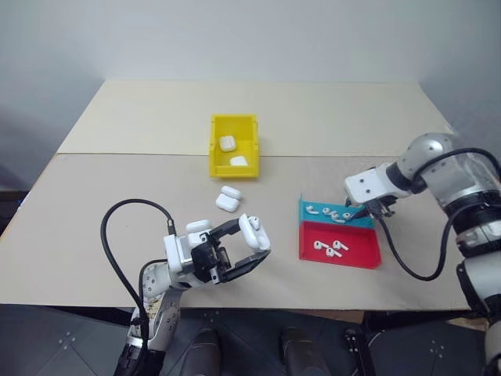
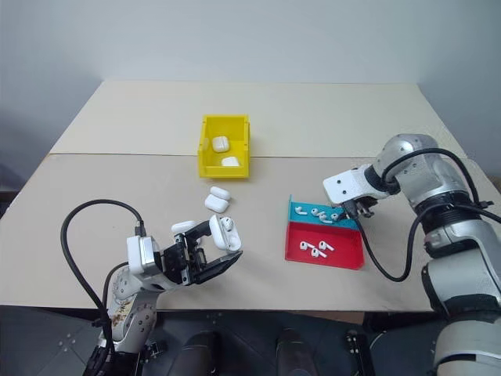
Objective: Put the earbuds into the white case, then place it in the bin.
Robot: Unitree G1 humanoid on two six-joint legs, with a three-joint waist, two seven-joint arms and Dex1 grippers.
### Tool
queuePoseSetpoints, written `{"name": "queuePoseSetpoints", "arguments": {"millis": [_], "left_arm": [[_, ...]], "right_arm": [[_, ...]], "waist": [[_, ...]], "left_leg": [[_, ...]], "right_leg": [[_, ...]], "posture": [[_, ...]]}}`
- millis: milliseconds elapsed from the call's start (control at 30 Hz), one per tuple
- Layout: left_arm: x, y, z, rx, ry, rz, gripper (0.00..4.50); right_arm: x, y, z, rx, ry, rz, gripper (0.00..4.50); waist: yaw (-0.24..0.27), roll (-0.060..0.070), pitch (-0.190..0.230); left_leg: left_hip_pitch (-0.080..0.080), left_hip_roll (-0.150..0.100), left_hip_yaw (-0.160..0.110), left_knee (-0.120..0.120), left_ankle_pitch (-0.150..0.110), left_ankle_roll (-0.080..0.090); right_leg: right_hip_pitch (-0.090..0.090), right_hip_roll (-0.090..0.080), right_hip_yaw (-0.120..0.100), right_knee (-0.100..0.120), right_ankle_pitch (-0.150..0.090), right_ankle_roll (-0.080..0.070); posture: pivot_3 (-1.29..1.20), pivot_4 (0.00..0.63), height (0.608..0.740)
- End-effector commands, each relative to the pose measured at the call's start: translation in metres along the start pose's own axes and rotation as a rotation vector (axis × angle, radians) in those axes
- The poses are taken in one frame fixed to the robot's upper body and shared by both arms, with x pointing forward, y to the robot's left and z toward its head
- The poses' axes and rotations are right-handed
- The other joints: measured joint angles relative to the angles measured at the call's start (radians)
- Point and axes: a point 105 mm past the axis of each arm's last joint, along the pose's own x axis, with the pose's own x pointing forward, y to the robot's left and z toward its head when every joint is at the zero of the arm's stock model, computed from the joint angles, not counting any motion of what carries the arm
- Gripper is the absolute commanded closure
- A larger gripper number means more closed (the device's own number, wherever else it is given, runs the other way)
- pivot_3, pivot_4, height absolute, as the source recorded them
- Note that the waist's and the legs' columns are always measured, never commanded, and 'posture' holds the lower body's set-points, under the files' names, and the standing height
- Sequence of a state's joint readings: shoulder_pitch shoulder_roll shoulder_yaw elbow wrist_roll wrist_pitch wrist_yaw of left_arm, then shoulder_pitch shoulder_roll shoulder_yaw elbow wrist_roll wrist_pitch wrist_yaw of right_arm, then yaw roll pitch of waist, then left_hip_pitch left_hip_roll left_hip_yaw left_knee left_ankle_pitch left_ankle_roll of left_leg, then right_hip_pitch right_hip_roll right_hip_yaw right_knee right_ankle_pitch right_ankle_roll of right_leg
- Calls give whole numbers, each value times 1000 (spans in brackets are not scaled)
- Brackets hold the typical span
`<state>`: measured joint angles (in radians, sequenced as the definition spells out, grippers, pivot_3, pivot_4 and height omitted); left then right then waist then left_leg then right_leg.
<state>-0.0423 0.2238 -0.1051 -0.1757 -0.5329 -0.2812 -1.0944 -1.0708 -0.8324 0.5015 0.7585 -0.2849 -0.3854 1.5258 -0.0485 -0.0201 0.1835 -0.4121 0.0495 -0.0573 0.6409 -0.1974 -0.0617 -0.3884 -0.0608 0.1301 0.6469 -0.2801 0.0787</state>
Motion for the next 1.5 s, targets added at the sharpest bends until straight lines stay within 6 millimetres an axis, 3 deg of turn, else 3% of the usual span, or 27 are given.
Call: {"name": "queuePoseSetpoints", "arguments": {"millis": [33,1400,1500], "left_arm": [[4,0,8,49,-23,-11,1718],[1,2,1,84,21,-33,1718],[1,1,0,79,22,-31,1718]], "right_arm": [[-7,-4,-3,-44,33,-11,2684],[13,-7,-12,-104,85,18,2684],[15,-4,-12,-110,79,29,3255]], "waist": [[1,0,0],[-5,1,0],[-9,1,0]], "left_leg": [[0,0,0,0,0,0],[3,0,0,0,0,0],[3,0,0,0,0,0]], "right_leg": [[0,0,0,0,0,0],[2,0,0,1,1,-1],[2,0,0,1,1,-1]], "posture": [[0,150,740],[0,150,740],[0,150,740]]}}
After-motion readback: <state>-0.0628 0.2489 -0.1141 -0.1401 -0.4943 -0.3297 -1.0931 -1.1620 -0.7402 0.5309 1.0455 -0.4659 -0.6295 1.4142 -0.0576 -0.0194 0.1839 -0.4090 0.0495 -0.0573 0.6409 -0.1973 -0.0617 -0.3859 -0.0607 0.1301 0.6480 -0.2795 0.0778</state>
